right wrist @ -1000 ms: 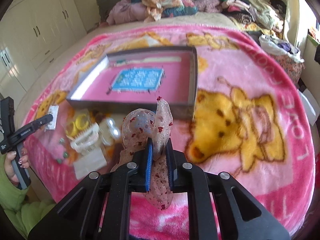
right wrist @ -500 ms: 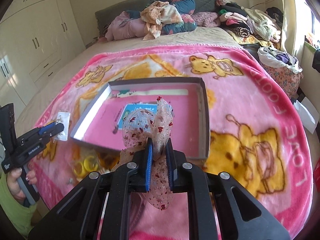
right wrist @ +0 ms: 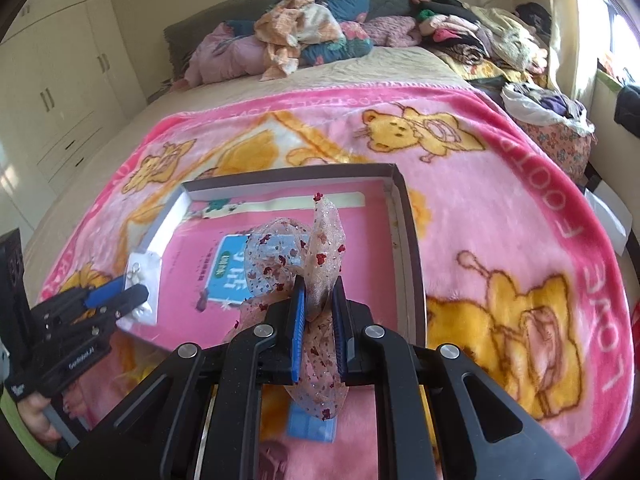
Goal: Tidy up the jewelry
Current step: 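Carry the earring card and polka-dot bow into the box and open both tools, then grasp the pink pom-pom clip with the left tool while the right tool grasps the dark red hair clip, then carry the pom-pom clip and dark red clip into the box and release both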
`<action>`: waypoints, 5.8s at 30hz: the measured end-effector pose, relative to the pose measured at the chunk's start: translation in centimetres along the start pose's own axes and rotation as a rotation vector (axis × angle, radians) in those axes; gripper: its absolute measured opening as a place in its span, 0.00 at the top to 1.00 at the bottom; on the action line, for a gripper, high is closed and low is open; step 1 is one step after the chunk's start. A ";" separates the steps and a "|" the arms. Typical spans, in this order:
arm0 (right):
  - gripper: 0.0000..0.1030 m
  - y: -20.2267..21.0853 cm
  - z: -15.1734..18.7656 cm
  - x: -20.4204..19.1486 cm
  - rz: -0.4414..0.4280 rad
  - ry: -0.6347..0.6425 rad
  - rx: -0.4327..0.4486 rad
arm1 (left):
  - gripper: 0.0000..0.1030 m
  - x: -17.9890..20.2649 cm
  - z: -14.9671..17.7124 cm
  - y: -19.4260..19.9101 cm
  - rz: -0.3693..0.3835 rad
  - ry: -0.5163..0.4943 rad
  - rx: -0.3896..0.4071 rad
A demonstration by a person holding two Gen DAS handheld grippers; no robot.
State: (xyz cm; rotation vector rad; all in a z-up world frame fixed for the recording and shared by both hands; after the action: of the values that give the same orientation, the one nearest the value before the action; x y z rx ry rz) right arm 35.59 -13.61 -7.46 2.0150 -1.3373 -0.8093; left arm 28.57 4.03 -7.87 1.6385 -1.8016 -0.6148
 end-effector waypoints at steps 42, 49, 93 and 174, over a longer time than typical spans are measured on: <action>0.22 1.3 2.0 1.9 0.270 0.027 0.215 | 0.23 -0.3 1.3 0.1 -0.052 0.028 0.020; 0.19 3.1 2.3 1.1 0.235 0.028 0.247 | 0.14 -0.4 0.9 2.9 -0.051 0.038 0.071; 0.19 9.9 12.0 -4.7 0.098 0.077 0.043 | 0.12 -0.4 7.9 10.9 0.013 -0.031 0.120; 0.71 8.1 7.1 -6.3 -0.031 0.026 0.113 | 0.79 1.2 4.8 9.1 0.096 -0.063 0.123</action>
State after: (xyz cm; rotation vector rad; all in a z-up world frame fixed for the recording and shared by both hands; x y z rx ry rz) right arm 23.59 -11.33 -5.00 2.1303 -1.3682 -0.7338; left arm 18.68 3.63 -4.69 1.6165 -1.9864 -0.5272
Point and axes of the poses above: each gripper's, at about its wrist camera, not at the fingertips, and y roughly against the way its jaws point, x to its right, z to its underside, the point moved 5 cm from there along -y, roughly the way its jaws point
